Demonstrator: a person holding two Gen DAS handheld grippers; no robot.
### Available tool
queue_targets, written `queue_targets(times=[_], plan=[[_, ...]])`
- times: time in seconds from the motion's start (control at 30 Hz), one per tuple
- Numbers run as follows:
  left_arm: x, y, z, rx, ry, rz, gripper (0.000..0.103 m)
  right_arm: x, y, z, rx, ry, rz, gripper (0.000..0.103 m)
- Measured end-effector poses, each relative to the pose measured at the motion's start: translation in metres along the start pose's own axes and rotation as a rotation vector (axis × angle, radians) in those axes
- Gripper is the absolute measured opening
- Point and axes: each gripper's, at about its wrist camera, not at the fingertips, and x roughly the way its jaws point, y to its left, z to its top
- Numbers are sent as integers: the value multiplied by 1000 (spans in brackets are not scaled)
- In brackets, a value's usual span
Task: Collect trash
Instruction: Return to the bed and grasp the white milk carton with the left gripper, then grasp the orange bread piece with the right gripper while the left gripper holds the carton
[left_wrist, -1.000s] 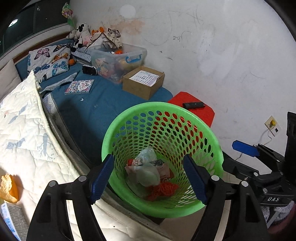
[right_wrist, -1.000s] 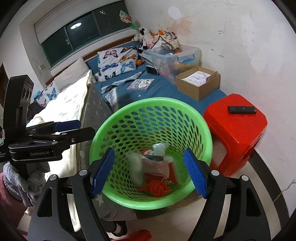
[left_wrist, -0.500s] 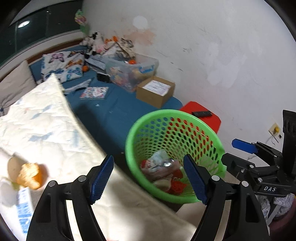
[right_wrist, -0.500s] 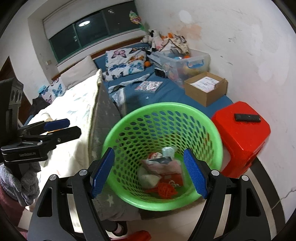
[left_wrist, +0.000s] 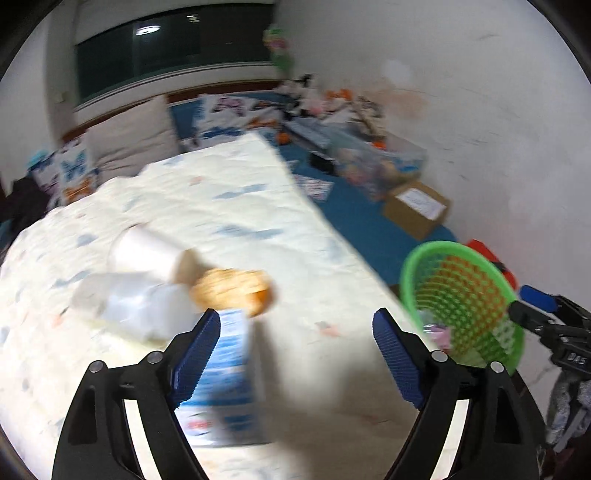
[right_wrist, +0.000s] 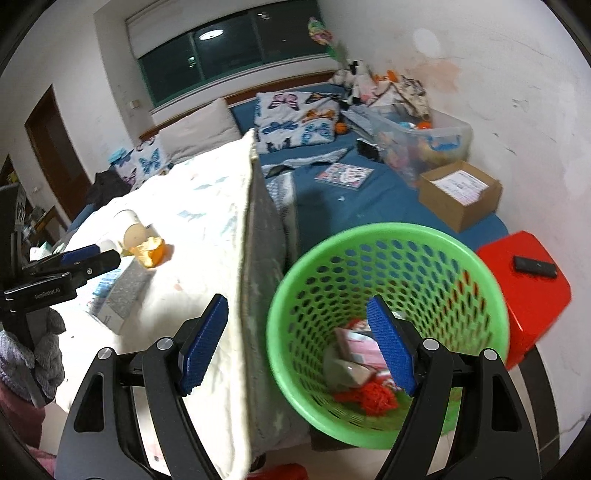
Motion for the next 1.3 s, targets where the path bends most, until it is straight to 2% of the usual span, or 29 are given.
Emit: queue_targets(times=[0.07,0.3,0.63,0.7,0.77,0.83,1.03,1.3], plan=[[-1,14,-4,-31,7,33,90,6,8,2,-15,6,17,78],[18,43,-18,-106,95,69,91,17,27,6,-44,19,58,78],[43,40,-21,-76,162,89,91,26,34,7,-55,38,72,78],[44,41,-21,-86,164,79,87,27,35,6,-57,40,73,78],[45,42,-21,-96,167,67,72,28,37,7,-62,43,75,78],[46,43,-22,-102,175,55,64,29,38,8,-67,43,78,78],[35,46,-28,-136,169,4,63,32,43,11,-83,47,87,78],[2,50,-45,-129,154,-57,62,41,60,17,-124,55,114,78]])
